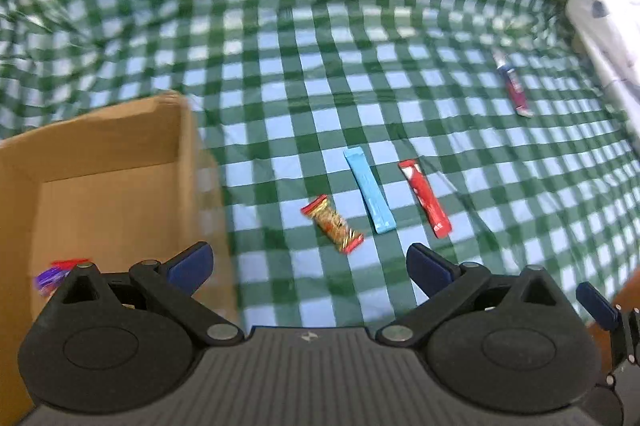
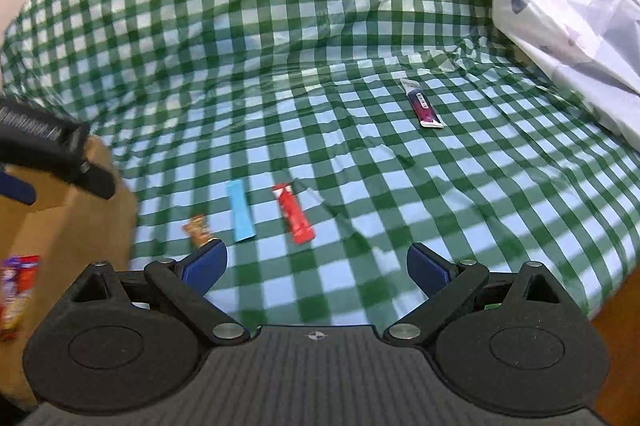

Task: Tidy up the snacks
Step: 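Move both tools from the box toward the remaining snacks on the bed, then grasp the red stick packet with the right tool while the left tool grasps the gold candy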

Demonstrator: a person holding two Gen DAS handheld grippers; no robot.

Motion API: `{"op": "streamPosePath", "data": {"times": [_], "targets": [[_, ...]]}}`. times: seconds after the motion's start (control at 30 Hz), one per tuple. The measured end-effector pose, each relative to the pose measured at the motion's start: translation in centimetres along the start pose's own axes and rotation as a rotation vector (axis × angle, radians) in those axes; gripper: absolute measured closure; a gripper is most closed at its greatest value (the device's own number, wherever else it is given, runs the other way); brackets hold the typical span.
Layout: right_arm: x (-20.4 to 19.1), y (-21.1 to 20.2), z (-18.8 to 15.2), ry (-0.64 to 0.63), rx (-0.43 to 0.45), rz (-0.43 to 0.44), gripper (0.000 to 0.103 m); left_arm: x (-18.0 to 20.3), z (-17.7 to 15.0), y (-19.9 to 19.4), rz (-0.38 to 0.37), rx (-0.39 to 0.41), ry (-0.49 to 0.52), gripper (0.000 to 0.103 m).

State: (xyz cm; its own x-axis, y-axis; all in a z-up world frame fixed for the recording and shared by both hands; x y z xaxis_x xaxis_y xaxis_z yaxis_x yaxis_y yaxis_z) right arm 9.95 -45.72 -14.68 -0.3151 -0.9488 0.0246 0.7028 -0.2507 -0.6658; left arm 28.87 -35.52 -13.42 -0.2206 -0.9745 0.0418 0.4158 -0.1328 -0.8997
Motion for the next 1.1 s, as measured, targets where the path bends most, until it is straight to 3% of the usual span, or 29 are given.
{"op": "streamPosePath", "data": {"times": [0.23, 0.3, 0.37, 0.47, 0.63, 0.7, 0.87, 0.97, 1.0, 1.07, 1.1], "targets": [[1.4, 9.3, 0.1, -0.015, -0.066, 0.037, 0.007, 1.1, 2.3, 9.0, 0.073, -0.110, -0.064, 0.000], [1.2, 11.6, 0.1, -0.032, -0.086, 0.051, 0.007, 1.7, 2.3, 10.0, 0.140, -0.070, -0.039, 0.000], [1.0, 13.4, 0.2, -0.049, -0.097, 0.063, 0.007, 2.5, 2.2, 11.0, 0.137, -0.061, -0.030, 0.000], [0.3, 16.1, 0.4, -0.091, -0.116, 0.074, 0.008, 2.8, 2.0, 13.1, 0.099, -0.136, -0.116, 0.000], [-0.1, 17.8, 0.7, -0.127, -0.113, 0.059, 0.008, 1.5, 1.7, 15.1, 0.142, -0.153, -0.203, 0.000], [-0.4, 18.0, 0.8, -0.145, -0.105, 0.057, 0.008, 0.7, 1.3, 16.1, 0.120, -0.191, -0.239, 0.000], [-1.8, 18.6, 0.7, -0.220, -0.087, 0.067, 0.008, 0.5, 1.0, 17.1, 0.114, -0.214, -0.236, 0.000], [-2.6, 19.1, 0.4, -0.260, -0.090, 0.075, 0.013, 0.1, 0.9, 17.1, 0.109, -0.211, -0.250, 0.001], [-2.7, 19.1, 0.3, -0.264, -0.081, 0.076, 0.017, 0.0, 0.8, 16.9, 0.114, -0.207, -0.257, 0.005], [-3.0, 18.8, 0.4, -0.273, -0.063, 0.094, 0.043, -0.4, 0.4, 15.9, 0.116, -0.183, -0.271, 0.021], [-3.1, 18.6, 0.4, -0.284, -0.056, 0.092, 0.050, -0.4, 0.6, 15.4, 0.108, -0.165, -0.256, 0.041]]}}
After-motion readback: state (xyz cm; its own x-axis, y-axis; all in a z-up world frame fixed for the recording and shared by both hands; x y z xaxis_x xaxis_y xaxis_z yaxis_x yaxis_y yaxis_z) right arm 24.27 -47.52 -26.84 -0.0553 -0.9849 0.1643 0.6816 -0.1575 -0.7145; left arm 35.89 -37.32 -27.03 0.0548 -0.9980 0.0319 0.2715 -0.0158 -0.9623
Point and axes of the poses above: each gripper's, at about its wrist camera, not at the fingertips, and y roughly the way its jaws point, x to its right, z to its top, the point moved 4 cm from there along y, roughly the way its jaws point, and after that the axes turned 10 degrees about -y, right-handed, at the moved point
